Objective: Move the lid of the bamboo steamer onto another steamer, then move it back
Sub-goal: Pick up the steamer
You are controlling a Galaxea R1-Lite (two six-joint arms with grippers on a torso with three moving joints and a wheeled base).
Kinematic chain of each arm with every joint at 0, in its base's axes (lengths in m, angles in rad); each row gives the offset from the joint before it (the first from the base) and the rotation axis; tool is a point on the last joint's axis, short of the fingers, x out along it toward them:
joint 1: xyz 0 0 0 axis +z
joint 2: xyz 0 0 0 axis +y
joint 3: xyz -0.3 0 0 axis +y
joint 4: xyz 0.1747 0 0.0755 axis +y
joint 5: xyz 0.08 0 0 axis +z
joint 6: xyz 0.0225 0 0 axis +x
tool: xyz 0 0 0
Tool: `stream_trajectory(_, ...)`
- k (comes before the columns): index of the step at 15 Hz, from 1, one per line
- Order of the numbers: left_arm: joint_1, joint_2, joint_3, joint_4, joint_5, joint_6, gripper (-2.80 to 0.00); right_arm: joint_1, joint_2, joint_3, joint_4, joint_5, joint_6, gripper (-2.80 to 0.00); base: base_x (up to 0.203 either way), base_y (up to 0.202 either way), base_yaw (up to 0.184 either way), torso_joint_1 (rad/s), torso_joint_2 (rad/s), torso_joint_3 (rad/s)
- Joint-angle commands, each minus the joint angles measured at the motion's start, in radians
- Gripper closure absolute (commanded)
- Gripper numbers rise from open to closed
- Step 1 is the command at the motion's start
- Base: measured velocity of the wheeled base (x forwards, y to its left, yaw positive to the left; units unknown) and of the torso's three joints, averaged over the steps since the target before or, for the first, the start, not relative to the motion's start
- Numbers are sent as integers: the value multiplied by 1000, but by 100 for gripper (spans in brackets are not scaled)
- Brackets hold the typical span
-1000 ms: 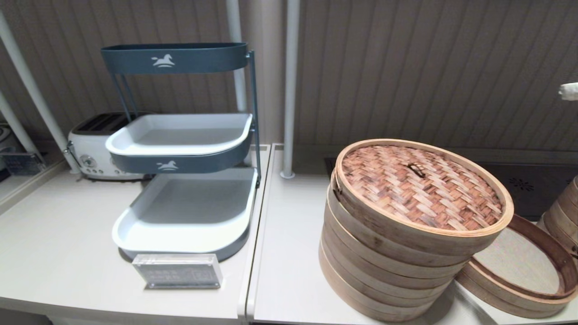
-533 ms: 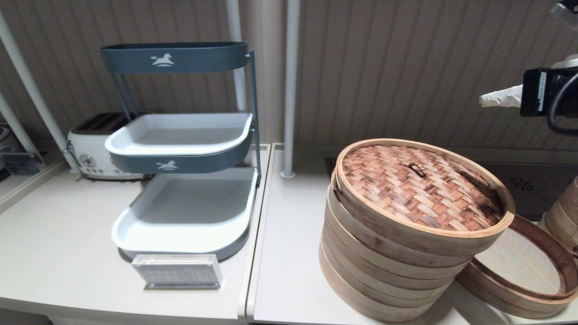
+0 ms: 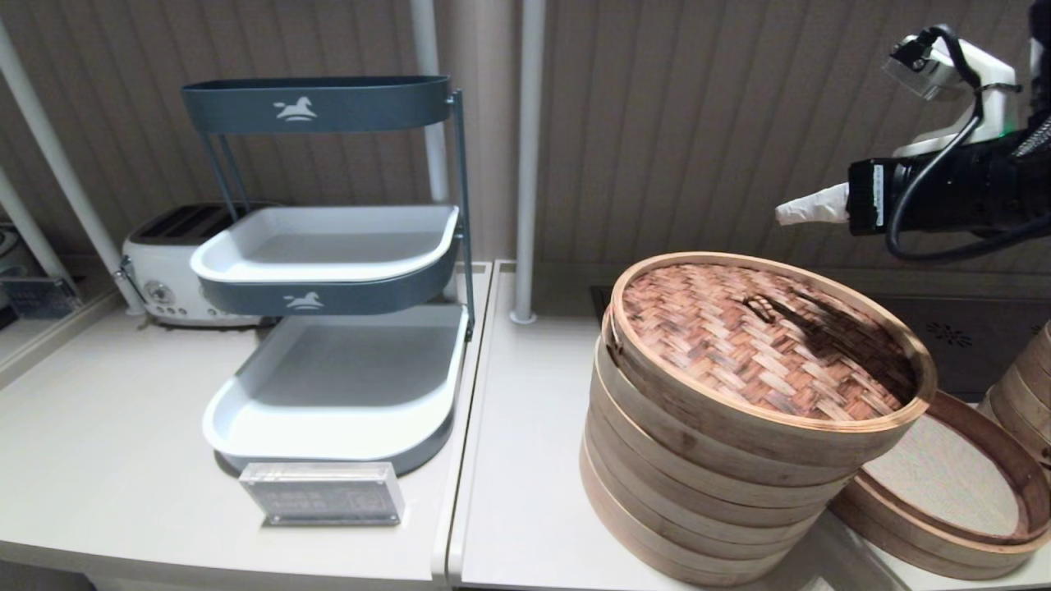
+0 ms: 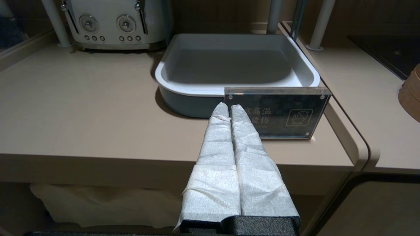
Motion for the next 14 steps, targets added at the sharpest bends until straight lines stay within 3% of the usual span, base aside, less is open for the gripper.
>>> stream_trajectory(1,0,0,28,0,0,0,0,22,23,5,1,0,-2,-280,0,0,0,0,0,0)
stream_trajectory(9,0,0,28,0,0,0,0,42,27,56,8,-19,-20,-280,0,0,0,4,0,0)
stream_trajectory(14,0,0,28,0,0,0,0,84,19,116,7,-71,-62,-280,0,0,0,0,0,0)
